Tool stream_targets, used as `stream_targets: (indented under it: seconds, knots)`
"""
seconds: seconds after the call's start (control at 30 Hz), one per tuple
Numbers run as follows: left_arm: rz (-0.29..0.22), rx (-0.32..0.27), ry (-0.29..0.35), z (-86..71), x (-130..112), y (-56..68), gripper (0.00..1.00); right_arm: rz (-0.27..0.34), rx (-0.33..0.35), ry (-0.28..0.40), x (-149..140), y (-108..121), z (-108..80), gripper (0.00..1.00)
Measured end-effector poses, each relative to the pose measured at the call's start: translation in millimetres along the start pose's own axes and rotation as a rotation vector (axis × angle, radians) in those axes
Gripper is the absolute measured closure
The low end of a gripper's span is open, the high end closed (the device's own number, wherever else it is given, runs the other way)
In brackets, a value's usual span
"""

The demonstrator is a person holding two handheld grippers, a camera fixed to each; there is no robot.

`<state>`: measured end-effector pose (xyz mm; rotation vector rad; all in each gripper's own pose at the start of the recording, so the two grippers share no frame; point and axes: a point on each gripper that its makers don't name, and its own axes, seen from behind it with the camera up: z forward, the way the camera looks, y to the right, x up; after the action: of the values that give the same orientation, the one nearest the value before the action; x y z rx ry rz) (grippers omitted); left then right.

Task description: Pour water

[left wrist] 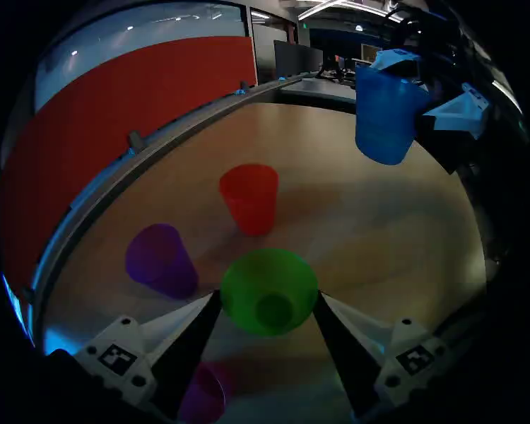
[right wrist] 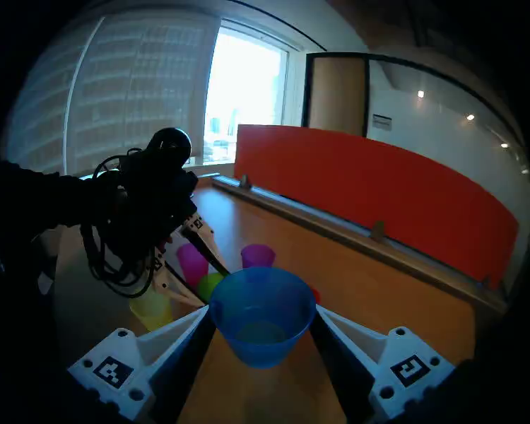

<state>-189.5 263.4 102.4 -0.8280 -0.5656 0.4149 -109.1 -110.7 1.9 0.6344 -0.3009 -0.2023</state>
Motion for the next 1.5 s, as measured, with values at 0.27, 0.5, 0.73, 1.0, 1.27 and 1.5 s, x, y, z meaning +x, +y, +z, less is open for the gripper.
stream_targets:
  seconds: [0.27, 0.5, 0.73, 1.0, 1.27, 1.5]
  knots:
    - [-0.003, 0.002, 0.02, 0.0, 2, -0.2, 0.12, 0.006, -0.003, 0.001, 0, 1, -0.6, 0.09]
    - [-0.029, 0.01, 0.064, -9.3, 10, -4.9, 0.12, 0.012, -0.006, 0.011, 4, 1, 0.5, 0.09]
    - [-0.062, 0.026, 0.125, -26.3, 18, -8.4, 0.12, 0.028, -0.015, 0.028, 11, 4, -0.5, 0.09]
    - [-0.081, 0.064, 0.193, -46.4, 29, -15.2, 0.12, 0.041, -0.024, 0.048, 19, 6, -2.7, 0.09]
    - [-0.099, 0.088, 0.265, -68.8, 46, -19.4, 0.12, 0.046, -0.033, 0.089, 32, 4, -4.1, 0.09]
    - [-0.102, 0.115, 0.327, -87.7, 60, -24.7, 0.12, 0.051, -0.043, 0.126, 42, 2, -5.1, 0.09]
